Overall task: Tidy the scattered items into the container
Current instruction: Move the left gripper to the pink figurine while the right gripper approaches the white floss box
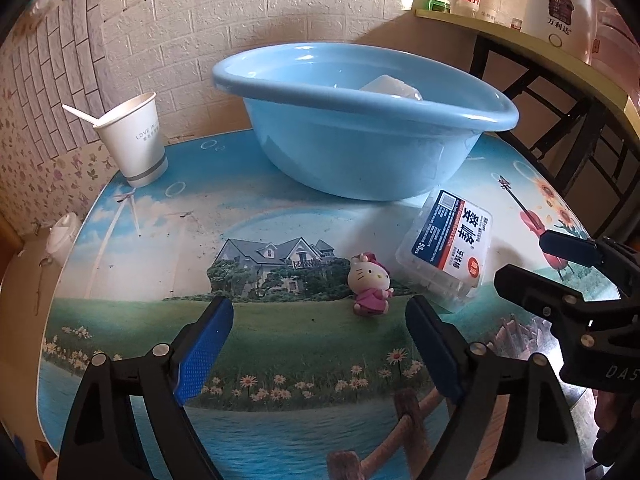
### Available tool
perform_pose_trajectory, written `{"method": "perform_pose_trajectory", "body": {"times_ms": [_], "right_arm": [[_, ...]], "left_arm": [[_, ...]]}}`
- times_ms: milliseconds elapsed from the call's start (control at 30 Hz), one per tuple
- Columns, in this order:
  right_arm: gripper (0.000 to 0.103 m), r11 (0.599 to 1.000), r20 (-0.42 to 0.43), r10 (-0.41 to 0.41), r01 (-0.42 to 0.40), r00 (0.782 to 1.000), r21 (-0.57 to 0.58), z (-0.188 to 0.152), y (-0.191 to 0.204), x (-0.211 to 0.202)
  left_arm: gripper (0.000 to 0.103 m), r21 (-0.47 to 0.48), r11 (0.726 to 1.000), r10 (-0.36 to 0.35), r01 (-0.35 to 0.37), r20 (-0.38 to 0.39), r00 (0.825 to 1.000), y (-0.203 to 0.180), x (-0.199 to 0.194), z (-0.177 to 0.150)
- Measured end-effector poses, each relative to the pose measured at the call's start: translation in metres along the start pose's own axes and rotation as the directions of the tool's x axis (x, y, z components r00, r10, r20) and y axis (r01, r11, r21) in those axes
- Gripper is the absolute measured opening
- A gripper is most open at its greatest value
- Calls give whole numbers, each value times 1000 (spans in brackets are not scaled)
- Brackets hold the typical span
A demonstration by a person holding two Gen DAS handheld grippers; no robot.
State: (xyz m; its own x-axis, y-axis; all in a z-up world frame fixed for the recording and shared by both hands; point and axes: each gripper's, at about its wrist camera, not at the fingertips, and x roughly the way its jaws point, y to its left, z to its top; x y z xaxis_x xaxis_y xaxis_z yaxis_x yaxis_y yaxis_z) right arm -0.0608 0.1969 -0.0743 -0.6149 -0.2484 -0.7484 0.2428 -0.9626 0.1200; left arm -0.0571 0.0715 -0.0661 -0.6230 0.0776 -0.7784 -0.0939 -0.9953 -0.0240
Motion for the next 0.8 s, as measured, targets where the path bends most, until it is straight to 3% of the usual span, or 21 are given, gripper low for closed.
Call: {"method": "perform_pose_trajectory", "body": {"times_ms": [100,233,500,633,800], "right_arm": [[84,1000,1,10,-10,1000,-15,0,2,0],[84,999,0,8,-8,1000,-53,0,6,2],[84,993,-3,23,-23,1000,-117,0,15,8],[84,987,-8,46,-47,999,-156,1,23,12],[84,982,-5,57,-57,998,-180,0,30,15]], "left_arm": [[84,2,1000,-1,1,-3,1000,0,2,1],[72,2,1000,-11,11,-16,1000,2,6,2],[69,3,1000,-10,10,-11,1000,4,7,4],[57,0,1000,-10,10,-7,1000,7,8,7],[50,-8,1000,-14,14,-3,1000,11,9,9]]}}
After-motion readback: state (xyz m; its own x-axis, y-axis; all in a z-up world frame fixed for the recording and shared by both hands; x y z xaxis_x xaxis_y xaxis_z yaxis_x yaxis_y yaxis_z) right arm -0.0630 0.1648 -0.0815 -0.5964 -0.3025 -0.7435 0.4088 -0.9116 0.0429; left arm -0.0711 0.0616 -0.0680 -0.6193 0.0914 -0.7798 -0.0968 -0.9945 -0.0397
